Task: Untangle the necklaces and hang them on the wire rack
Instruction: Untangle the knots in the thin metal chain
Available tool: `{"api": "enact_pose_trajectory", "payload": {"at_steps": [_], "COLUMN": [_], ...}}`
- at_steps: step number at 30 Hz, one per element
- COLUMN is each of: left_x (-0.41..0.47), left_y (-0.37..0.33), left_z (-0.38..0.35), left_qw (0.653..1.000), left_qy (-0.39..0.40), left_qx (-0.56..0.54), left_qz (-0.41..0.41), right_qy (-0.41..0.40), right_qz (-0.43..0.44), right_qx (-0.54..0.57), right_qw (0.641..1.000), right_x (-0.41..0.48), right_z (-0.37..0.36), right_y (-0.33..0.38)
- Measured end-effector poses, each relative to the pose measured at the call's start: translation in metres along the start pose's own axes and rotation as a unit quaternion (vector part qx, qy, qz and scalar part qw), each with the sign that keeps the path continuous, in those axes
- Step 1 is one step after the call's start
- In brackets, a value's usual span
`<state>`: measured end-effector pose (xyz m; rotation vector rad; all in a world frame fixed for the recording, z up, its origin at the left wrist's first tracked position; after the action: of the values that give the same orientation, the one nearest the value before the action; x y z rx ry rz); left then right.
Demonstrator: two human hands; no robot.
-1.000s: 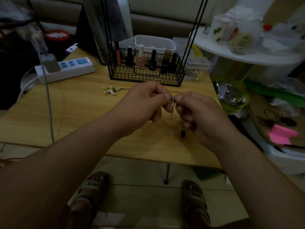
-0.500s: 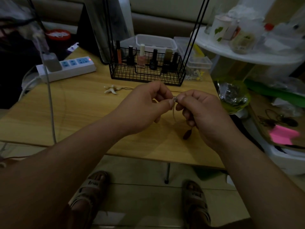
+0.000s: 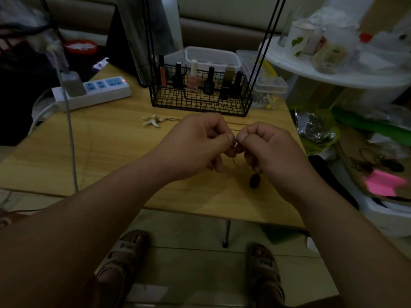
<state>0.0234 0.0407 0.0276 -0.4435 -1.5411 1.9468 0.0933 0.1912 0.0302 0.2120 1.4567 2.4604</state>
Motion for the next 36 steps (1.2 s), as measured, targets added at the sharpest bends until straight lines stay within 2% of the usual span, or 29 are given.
{"api": "enact_pose_trajectory", "payload": {"at_steps": [10,18,25,32,36], "left_x": [0.001,0.002,0.0,-0.001,0.0], "left_y": [0.0,0.001,0.001,0.002,0.0], "left_z": [0.008,0.001,-0.001,-0.005,-0.005], "left_qw": [0.999,1.0,0.996,0.989,0.986], "left_qy": [-0.023,-0.008,-0.023,-0.033,-0.042], "left_qx": [-0.048,-0.022,0.07,0.112,0.125], "left_qz": [0.0,-0.012,-0.047,-0.094,-0.104], "right_qy": [0.027,-0.019,-0.045,-0.054,-0.044], "right_qz": [-0.002,0.039,0.07,0.089,0.072], "right_qx": [-0.008,-0.053,-0.075,-0.12,-0.131], "right_qw": [1.0,0.998,0.994,0.987,0.988], "right_x": [0.0,0.0,-0.002,-0.003,-0.004], "right_z": [0.001,0.004,0.006,0.006,0.003], "right_y": [-0.001,0.001,0.003,0.004,0.002]}}
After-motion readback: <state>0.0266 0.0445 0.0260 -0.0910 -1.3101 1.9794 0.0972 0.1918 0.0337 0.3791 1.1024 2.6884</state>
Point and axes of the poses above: each hand's wrist, its own x-axis towards the middle knuckle, its own z-axis out of the back of the hand, y = z × x, the point moved 5 cm from there along x, towards the middle knuckle, and after that the axes turned 7 degrees about -x, right-handed, at the moved point
